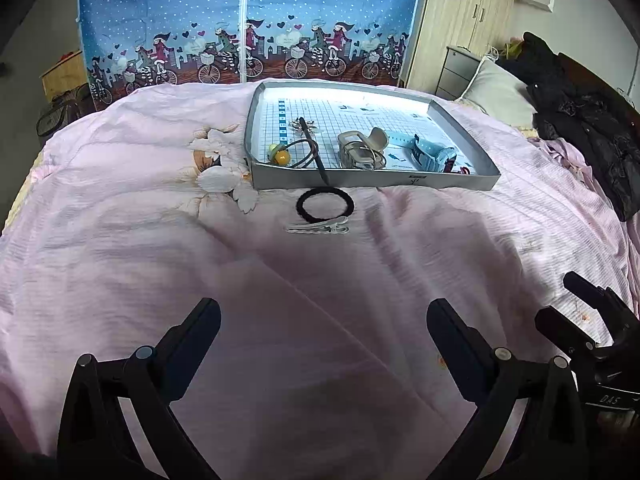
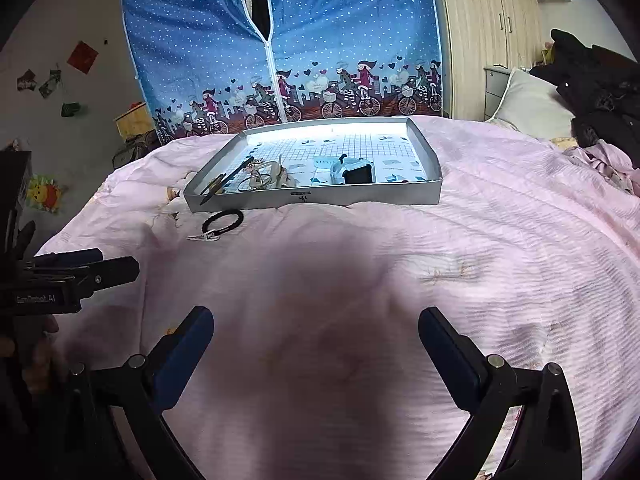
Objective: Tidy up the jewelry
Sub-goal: 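Open both tools and withdraw them from the tray, then grasp the white hair clip with the left tool while the right tool grasps the black hair tie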
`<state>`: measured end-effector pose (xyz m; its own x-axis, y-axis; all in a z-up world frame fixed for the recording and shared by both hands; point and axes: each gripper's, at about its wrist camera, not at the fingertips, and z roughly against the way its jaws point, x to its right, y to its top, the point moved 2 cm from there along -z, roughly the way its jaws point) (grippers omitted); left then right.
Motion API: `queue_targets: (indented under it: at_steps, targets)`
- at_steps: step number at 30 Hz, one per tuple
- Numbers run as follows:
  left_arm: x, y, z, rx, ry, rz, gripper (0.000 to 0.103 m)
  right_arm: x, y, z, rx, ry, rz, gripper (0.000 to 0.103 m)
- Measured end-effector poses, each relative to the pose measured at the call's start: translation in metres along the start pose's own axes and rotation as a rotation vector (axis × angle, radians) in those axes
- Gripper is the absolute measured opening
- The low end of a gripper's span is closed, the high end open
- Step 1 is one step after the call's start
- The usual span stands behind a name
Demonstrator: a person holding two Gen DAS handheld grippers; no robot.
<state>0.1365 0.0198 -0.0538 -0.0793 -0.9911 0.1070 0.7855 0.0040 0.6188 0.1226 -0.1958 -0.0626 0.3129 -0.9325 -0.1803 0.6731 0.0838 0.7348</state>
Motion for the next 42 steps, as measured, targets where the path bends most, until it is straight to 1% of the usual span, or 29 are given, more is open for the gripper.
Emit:
queue_targets:
  at_steps: [3, 6, 10, 14, 15, 16, 18, 19, 21, 23, 25, 26, 28, 30, 32, 34, 36, 38, 40, 42]
  targets:
    - [0.002, 0.006, -0.010, -0.023, 0.006, -0.057, 0.101, 0.003, 0.001, 0.002, 0.006, 0.000, -0.016, 0.103]
    - [0.001, 0.013, -0.020, -0.047, -0.012, -0.114, 0.101, 0.005, 0.002, 0.003, 0.013, -0.006, -0.025, 0.103]
    - [0.002, 0.024, -0.039, -0.069, -0.026, -0.222, 0.101, 0.008, 0.005, -0.001, 0.012, -0.003, -0.031, 0.103]
    - [0.001, 0.031, -0.062, -0.087, -0.055, -0.308, 0.100, 0.008, 0.016, -0.014, 0.015, 0.028, -0.001, 0.103]
    - [0.000, 0.031, -0.067, -0.087, -0.059, -0.317, 0.099, 0.008, 0.020, -0.019, 0.015, 0.041, 0.010, 0.103]
    - [-0.002, 0.032, -0.072, -0.086, -0.058, -0.320, 0.096, 0.008, 0.023, -0.024, 0.015, 0.054, 0.016, 0.101]
    - [-0.008, 0.033, -0.080, -0.105, -0.080, -0.299, 0.091, 0.007, 0.029, -0.038, -0.002, 0.093, 0.018, 0.086]
    - [-0.011, 0.034, -0.083, -0.115, -0.095, -0.283, 0.087, 0.006, 0.032, -0.048, -0.021, 0.111, 0.023, 0.082]
    - [-0.017, 0.038, -0.085, -0.127, -0.107, -0.260, 0.084, 0.004, 0.037, -0.066, -0.055, 0.143, 0.033, 0.065]
    - [-0.024, 0.041, -0.089, -0.136, -0.110, -0.233, 0.081, 0.002, 0.041, -0.080, -0.085, 0.185, 0.025, 0.060]
    - [-0.031, 0.045, -0.094, -0.156, -0.127, -0.188, 0.073, -0.002, 0.045, -0.093, -0.108, 0.221, 0.033, 0.053]
    - [-0.036, 0.047, -0.097, -0.169, -0.138, -0.166, 0.071, -0.005, 0.049, -0.099, -0.115, 0.235, 0.048, 0.048]
    - [-0.042, 0.050, -0.100, -0.184, -0.144, -0.139, 0.067, -0.011, 0.057, -0.108, -0.113, 0.264, 0.072, 0.046]
    - [-0.045, 0.051, -0.101, -0.185, -0.146, -0.128, 0.067, -0.021, 0.067, -0.118, -0.111, 0.299, 0.110, 0.038]
    - [-0.047, 0.053, -0.101, -0.180, -0.148, -0.127, 0.066, -0.031, 0.076, -0.129, -0.119, 0.336, 0.136, 0.033]
    - [-0.048, 0.054, -0.102, -0.180, -0.154, -0.128, 0.060, -0.039, 0.079, -0.139, -0.135, 0.364, 0.149, 0.028]
    - [-0.049, 0.054, -0.103, -0.182, -0.163, -0.127, 0.059, -0.048, 0.082, -0.151, -0.155, 0.391, 0.163, 0.021]
    - [-0.050, 0.055, -0.103, -0.176, -0.172, -0.131, 0.058, -0.056, 0.083, -0.159, -0.174, 0.400, 0.184, 0.019]
    - [-0.046, 0.055, -0.105, -0.172, -0.186, -0.140, 0.054, -0.062, 0.084, -0.168, -0.197, 0.396, 0.201, 0.018]
    - [-0.044, 0.055, -0.106, -0.174, -0.193, -0.151, 0.054, -0.064, 0.083, -0.176, -0.218, 0.384, 0.199, 0.018]
